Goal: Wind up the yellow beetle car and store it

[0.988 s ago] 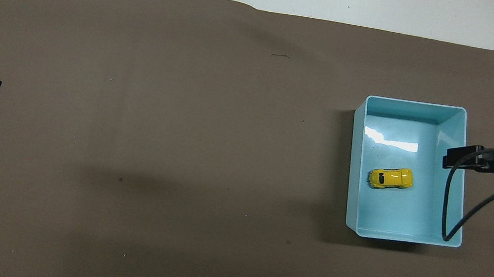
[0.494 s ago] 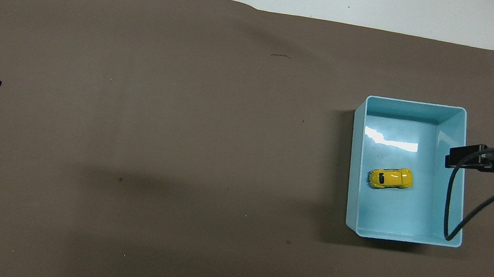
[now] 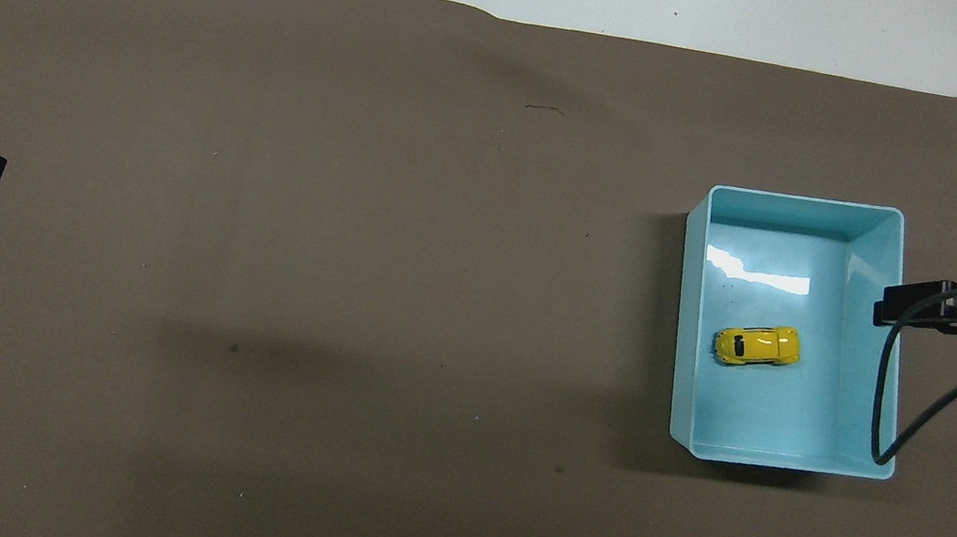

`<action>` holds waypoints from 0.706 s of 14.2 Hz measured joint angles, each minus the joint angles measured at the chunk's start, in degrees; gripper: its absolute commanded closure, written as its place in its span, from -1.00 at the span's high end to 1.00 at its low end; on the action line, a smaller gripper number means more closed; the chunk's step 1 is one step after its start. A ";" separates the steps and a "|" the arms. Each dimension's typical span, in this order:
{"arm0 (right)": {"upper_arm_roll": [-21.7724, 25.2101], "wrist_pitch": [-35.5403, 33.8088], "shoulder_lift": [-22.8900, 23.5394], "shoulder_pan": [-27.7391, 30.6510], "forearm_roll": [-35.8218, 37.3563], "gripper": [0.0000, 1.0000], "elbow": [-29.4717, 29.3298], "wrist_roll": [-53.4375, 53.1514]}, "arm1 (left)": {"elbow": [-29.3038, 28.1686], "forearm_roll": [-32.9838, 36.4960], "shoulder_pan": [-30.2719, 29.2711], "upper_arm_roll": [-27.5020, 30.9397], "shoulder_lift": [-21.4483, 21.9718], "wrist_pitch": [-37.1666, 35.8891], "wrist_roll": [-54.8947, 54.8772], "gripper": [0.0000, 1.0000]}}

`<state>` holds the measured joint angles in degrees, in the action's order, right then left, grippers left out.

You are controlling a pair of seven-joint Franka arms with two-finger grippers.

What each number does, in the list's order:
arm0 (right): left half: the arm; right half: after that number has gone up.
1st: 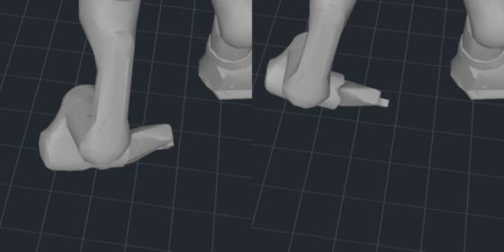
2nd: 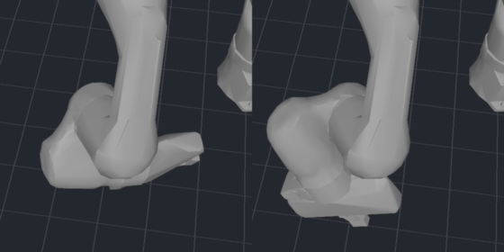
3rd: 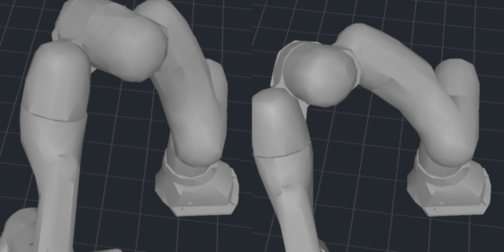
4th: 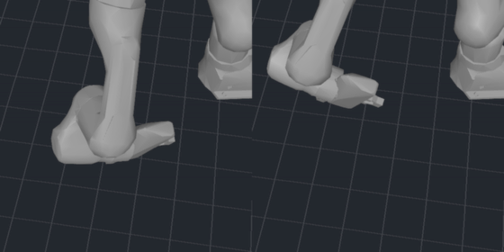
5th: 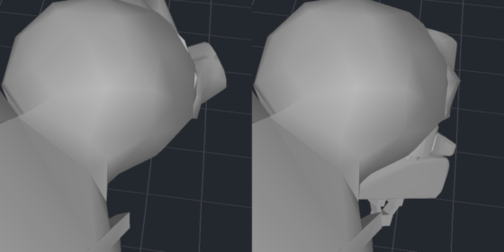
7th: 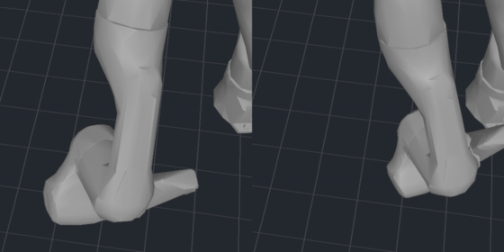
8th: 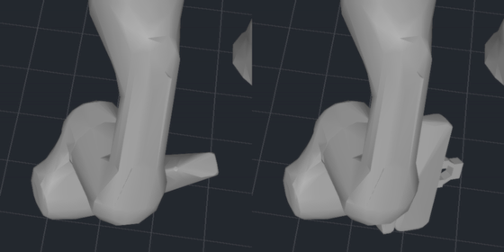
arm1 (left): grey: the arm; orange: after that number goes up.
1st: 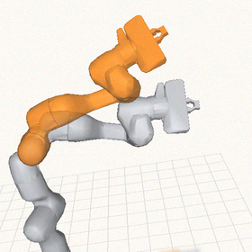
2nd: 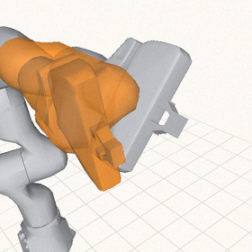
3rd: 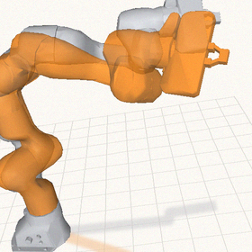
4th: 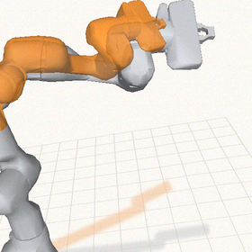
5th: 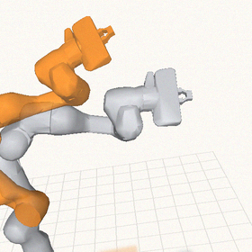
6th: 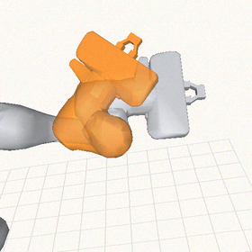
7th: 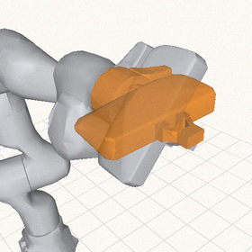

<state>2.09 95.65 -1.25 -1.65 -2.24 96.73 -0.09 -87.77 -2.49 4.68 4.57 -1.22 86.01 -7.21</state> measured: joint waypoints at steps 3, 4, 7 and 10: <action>0.24 -0.94 -0.28 0.08 0.04 1.00 -0.51 0.00 | 0.00 0.00 -0.01 0.01 0.00 0.00 0.00 1.00; 0.32 -1.80 -0.55 0.17 0.11 1.00 -0.68 -0.01 | 0.00 0.00 -0.01 0.01 0.00 0.00 0.00 1.00; 0.49 -3.20 -1.47 0.50 1.69 1.00 -0.83 -0.01 | 0.00 0.00 -0.01 0.01 0.00 0.00 0.00 1.00; 0.98 -3.20 -1.86 0.46 2.35 1.00 -0.85 -0.02 | 0.00 0.00 -0.01 0.01 0.00 0.00 0.00 1.00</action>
<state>3.07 92.44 -3.11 -1.18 0.11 95.89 -0.11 -87.77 -2.49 4.67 4.58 -1.22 86.01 -7.21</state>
